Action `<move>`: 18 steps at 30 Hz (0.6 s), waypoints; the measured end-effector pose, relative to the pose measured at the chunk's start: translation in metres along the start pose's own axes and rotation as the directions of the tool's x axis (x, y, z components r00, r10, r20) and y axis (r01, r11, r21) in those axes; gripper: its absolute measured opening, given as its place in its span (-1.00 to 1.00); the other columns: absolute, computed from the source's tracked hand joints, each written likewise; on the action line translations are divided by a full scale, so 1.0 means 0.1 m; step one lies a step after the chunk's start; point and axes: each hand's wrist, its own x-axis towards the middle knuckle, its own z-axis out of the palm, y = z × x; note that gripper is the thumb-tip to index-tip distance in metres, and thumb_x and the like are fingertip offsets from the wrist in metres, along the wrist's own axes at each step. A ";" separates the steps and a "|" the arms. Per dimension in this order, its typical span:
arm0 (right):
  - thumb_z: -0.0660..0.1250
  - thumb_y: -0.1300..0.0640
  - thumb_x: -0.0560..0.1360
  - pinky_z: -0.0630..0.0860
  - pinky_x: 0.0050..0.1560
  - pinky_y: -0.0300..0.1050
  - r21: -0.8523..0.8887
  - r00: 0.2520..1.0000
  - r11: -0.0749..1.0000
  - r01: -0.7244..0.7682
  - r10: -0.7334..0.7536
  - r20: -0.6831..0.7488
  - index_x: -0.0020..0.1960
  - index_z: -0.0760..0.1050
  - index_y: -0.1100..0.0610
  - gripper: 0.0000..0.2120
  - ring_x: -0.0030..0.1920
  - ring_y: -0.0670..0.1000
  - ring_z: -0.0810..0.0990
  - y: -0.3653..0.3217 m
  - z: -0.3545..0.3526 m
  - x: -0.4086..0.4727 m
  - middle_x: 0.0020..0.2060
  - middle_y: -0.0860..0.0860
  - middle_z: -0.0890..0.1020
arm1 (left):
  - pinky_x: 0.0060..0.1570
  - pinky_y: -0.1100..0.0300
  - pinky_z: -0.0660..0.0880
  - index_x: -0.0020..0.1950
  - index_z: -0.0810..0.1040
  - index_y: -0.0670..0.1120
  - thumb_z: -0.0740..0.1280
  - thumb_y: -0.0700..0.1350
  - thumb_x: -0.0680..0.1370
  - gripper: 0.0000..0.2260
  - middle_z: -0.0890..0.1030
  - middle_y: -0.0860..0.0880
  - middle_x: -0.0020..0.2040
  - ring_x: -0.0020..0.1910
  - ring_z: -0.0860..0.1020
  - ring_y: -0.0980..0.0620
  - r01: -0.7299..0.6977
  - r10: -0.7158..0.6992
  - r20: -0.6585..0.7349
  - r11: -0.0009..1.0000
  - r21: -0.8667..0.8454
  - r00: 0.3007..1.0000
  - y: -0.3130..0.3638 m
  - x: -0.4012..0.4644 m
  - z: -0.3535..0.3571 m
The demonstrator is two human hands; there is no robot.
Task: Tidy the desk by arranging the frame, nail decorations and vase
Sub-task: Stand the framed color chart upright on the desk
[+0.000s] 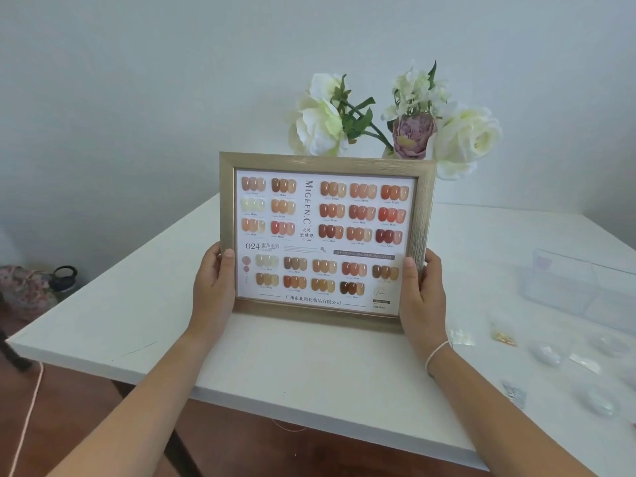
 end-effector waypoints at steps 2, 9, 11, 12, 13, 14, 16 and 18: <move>0.10 0.01 0.58 0.43 -0.35 -0.49 0.010 1.000 1.000 0.004 -0.004 -0.004 0.09 0.33 -0.14 -0.89 -0.34 -0.34 0.50 -0.01 0.02 0.00 -0.28 -0.13 0.53 | -0.24 0.47 0.49 0.09 0.44 0.18 0.10 0.01 0.62 -0.85 0.61 0.21 -0.03 -0.08 0.59 0.32 -0.014 0.014 0.000 1.000 -0.006 1.000 0.01 -0.01 -0.02; 0.10 0.03 0.58 0.44 -0.34 -0.49 0.055 0.999 0.998 0.029 -0.030 0.024 0.15 0.33 -0.03 -0.84 -0.31 -0.36 0.53 -0.13 0.24 -0.01 -0.26 -0.16 0.54 | -0.21 0.37 0.54 0.16 0.43 0.12 0.10 0.02 0.62 -0.82 0.62 0.18 0.00 -0.05 0.60 0.28 -0.039 0.038 -0.040 0.999 -0.016 0.998 0.07 0.03 -0.31; 0.10 0.04 0.58 0.45 -0.35 -0.49 0.076 0.998 0.997 0.034 -0.038 0.046 0.14 0.33 -0.03 -0.85 -0.32 -0.35 0.53 -0.19 0.37 -0.02 -0.26 -0.15 0.54 | -0.21 0.34 0.54 0.17 0.44 0.10 0.11 0.01 0.62 -0.81 0.63 0.17 0.00 -0.04 0.61 0.24 -0.043 0.041 -0.056 0.999 -0.024 0.998 0.10 0.06 -0.45; 0.10 0.03 0.58 0.45 -0.36 -0.48 0.083 0.998 0.996 0.036 -0.041 0.055 0.13 0.33 -0.05 -0.87 -0.33 -0.34 0.53 -0.22 0.44 -0.02 -0.27 -0.15 0.54 | -0.23 0.36 0.54 0.16 0.45 0.09 0.11 0.01 0.62 -0.81 0.64 0.17 -0.02 -0.04 0.62 0.24 -0.046 0.044 -0.062 0.999 -0.026 0.997 0.12 0.07 -0.52; 0.10 0.03 0.58 0.45 -0.36 -0.48 0.090 0.997 0.995 0.038 -0.043 0.064 0.11 0.33 -0.07 -0.87 -0.33 -0.34 0.53 -0.24 0.53 -0.02 -0.28 -0.14 0.53 | -0.25 0.39 0.54 0.14 0.46 0.11 0.11 0.02 0.62 -0.82 0.65 0.20 -0.04 -0.05 0.62 0.24 -0.048 0.046 -0.067 0.999 -0.023 0.997 0.14 0.09 -0.61; 0.10 0.02 0.58 0.46 -0.35 -0.48 0.098 0.996 0.994 0.038 -0.046 0.076 0.11 0.32 -0.08 -0.88 -0.33 -0.33 0.53 -0.27 0.61 -0.02 -0.28 -0.14 0.54 | -0.26 0.40 0.54 0.13 0.46 0.14 0.10 0.02 0.62 -0.82 0.65 0.23 -0.06 -0.05 0.62 0.24 -0.050 0.049 -0.069 0.999 -0.018 0.996 0.15 0.11 -0.70; 0.09 0.01 0.58 0.49 -0.33 -0.45 0.116 0.993 0.993 0.031 -0.044 0.113 0.13 0.31 -0.07 -0.86 -0.30 -0.32 0.55 -0.32 0.80 -0.02 -0.23 -0.13 0.56 | -0.28 0.41 0.53 0.12 0.46 0.17 0.10 0.03 0.61 -0.82 0.65 0.27 -0.07 -0.06 0.62 0.25 -0.053 0.052 -0.083 0.999 -0.008 0.995 0.16 0.15 -0.88; 0.08 0.01 0.58 0.48 -0.34 -0.46 0.125 0.989 0.992 0.033 -0.051 0.142 0.15 0.31 -0.03 -0.83 -0.29 -0.33 0.56 -0.37 1.00 -0.01 -0.20 -0.13 0.57 | -0.29 0.44 0.52 0.12 0.46 0.16 0.11 0.03 0.61 -0.83 0.65 0.29 -0.09 -0.07 0.62 0.26 -0.059 0.059 -0.122 0.998 0.005 0.991 0.17 0.20 -1.06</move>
